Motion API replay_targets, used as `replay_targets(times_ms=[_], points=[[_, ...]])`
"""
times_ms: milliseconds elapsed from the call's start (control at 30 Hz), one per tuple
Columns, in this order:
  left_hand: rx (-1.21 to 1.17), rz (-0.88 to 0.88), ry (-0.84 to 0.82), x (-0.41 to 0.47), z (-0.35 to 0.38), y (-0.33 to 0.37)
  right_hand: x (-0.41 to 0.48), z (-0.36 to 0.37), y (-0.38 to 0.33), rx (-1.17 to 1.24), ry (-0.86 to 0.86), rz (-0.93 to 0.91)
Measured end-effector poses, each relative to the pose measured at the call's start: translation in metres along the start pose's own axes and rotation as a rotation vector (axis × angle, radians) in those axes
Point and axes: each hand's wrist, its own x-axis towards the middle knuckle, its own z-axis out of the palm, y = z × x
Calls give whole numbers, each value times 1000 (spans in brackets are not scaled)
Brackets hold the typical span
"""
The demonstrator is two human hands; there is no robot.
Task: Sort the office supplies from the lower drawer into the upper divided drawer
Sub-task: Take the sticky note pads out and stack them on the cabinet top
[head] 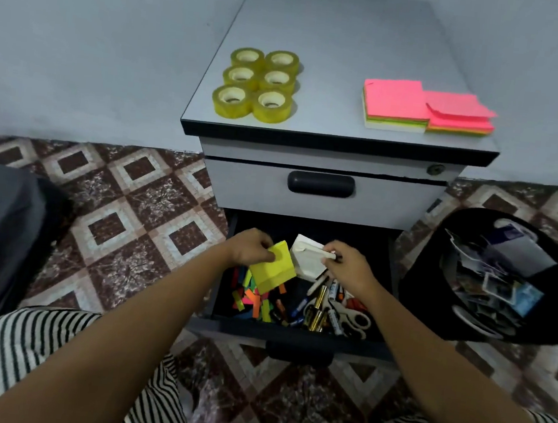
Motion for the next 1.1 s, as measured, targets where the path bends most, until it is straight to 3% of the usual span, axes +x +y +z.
replay_targets(times_ms=[133, 300, 533, 800, 967, 1100], points=[[-61, -2, 53, -7, -4, 10, -13, -11, -1, 113, 96, -3], [-166, 14, 47, -18, -9, 25, -27, -29, -8, 332, 89, 111], [-711, 8, 0, -35, -27, 63, -62, -91, -42, 510, 64, 102], [-1061, 148, -54, -56, -63, 123, -91, -163, -90, 646, 155, -1], [-1283, 225, 4, -57, -95, 168, -88, -203, -121, 852, 272, -78], [-1351, 194, 189, -46, -115, 195, -75, -222, -143, 981, 420, -74]])
